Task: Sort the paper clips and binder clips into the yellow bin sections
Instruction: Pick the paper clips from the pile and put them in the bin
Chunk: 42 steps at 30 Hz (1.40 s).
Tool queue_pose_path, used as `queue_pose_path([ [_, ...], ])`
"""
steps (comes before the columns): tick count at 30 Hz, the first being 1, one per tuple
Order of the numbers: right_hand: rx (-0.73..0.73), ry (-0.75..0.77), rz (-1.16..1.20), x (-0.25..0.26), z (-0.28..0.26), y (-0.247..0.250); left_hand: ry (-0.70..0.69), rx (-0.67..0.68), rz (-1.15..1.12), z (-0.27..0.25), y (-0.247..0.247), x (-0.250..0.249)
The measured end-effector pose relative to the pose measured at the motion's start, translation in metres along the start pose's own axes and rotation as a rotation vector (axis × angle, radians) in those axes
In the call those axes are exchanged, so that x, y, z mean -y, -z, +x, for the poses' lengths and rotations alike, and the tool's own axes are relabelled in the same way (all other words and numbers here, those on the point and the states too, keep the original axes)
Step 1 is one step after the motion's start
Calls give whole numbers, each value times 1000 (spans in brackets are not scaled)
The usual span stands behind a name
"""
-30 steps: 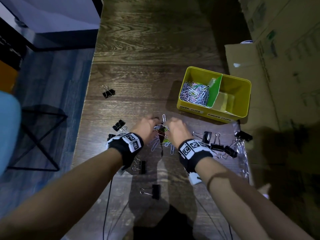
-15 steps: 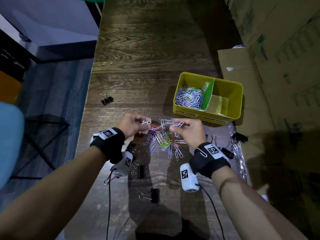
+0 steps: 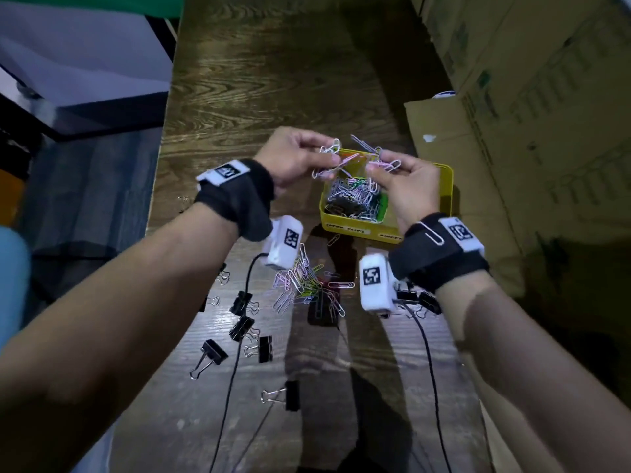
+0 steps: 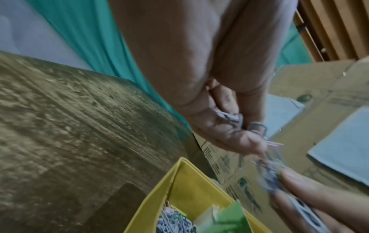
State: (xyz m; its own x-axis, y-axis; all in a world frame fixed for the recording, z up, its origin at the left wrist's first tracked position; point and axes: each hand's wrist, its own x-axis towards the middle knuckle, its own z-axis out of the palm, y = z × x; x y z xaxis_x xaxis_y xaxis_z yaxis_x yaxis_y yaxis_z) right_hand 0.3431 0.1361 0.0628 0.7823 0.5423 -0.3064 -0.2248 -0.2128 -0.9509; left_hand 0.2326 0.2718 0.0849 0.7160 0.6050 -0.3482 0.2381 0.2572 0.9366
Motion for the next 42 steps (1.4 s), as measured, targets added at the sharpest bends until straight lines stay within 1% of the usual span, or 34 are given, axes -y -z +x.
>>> queue_pose_path([
  [2, -31, -53, -147, -13, 20, -8, 41, -33, 105, 13, -14, 7],
  [3, -18, -85, -210, -19, 26, -12, 59, -14, 195, 18, -19, 13],
  [4, 14, -114, -282, -21, 28, -16, 71, 33, 326, 22, -22, 18],
  [6, 114, -121, -443, -24, 29, -19, 72, 156, 668, 26, -22, 28],
  [7, 167, -112, -482, -24, 27, -19, 55, 187, 767, 26, -21, 31],
  [8, 205, -85, -496, -24, 24, -18, 20, 186, 787, 24, -20, 32],
  [9, 228, -52, -474, -24, 21, -16, -13, 158, 732, 22, -17, 33],
  [11, 237, 8, -358, -23, 10, -11, -49, 43, 494, 11, -11, 37],
  [12, 219, 44, -304, -23, 3, -8, -82, -23, 428, 4, -6, 40],
  [13, 197, 77, -264, -22, -5, -4, -142, -68, 463, -2, -2, 44],
  [14, 185, 97, -230, -21, -13, 0, -208, -62, 578, -10, 1, 49],
  [15, 199, 94, -203, -21, -22, 5, -254, 16, 732, -18, 2, 54],
  [16, 241, 68, -180, -21, -31, 9, -264, 159, 901, -27, 1, 58],
  [17, 307, 44, -196, -23, -40, 12, -245, 307, 1079, -32, -1, 67],
  [18, 382, 49, -277, -27, -49, 14, -221, 418, 1224, -35, -5, 77],
  [19, 458, 89, -436, -35, -55, 16, -212, 491, 1311, -35, -9, 87],
  [20, 534, 136, -636, -45, -61, 17, -223, 538, 1343, -35, -13, 96],
  [22, 644, 186, -1001, -67, -71, 15, -217, 567, 1363, -31, -17, 112],
  [23, 683, 191, -1121, -79, -76, 14, -197, 567, 1427, -31, -17, 118],
  [24, 703, 185, -1190, -88, -81, 12, -180, 566, 1504, -32, -16, 124],
  [26, 713, 190, -1245, -105, -91, 7, -217, 561, 1588, -38, -10, 130],
  [28, 715, 213, -1268, -118, -97, 3, -272, 571, 1574, -45, 3, 136],
  [30, 725, 222, -1241, -126, -99, 0, -315, 601, 1513, -56, 19, 140],
  [31, 743, 238, -1211, -127, -99, -1, -330, 602, 1476, -61, 28, 142],
  [32, 760, 251, -1184, -127, -99, -2, -333, 575, 1436, -66, 36, 143],
  [33, 765, 257, -1162, -127, -98, -1, -324, 511, 1401, -69, 45, 145],
  [35, 741, 242, -1154, -128, -96, 2, -283, 310, 1343, -69, 58, 146],
  [37, 718, 216, -1199, -130, -95, 3, -154, 135, 1346, -69, 64, 145],
  [38, 721, 208, -1211, -130, -95, 3, -64, 89, 1381, -68, 63, 145],
  [39, 729, 211, -1213, -130, -95, 1, 11, 66, 1414, -69, 61, 146],
  [40, 738, 227, -1209, -129, -96, -3, 56, 57, 1428, -71, 56, 146],
  [42, 731, 285, -1197, -127, -92, -12, 78, 58, 1397, -73, 41, 149],
])
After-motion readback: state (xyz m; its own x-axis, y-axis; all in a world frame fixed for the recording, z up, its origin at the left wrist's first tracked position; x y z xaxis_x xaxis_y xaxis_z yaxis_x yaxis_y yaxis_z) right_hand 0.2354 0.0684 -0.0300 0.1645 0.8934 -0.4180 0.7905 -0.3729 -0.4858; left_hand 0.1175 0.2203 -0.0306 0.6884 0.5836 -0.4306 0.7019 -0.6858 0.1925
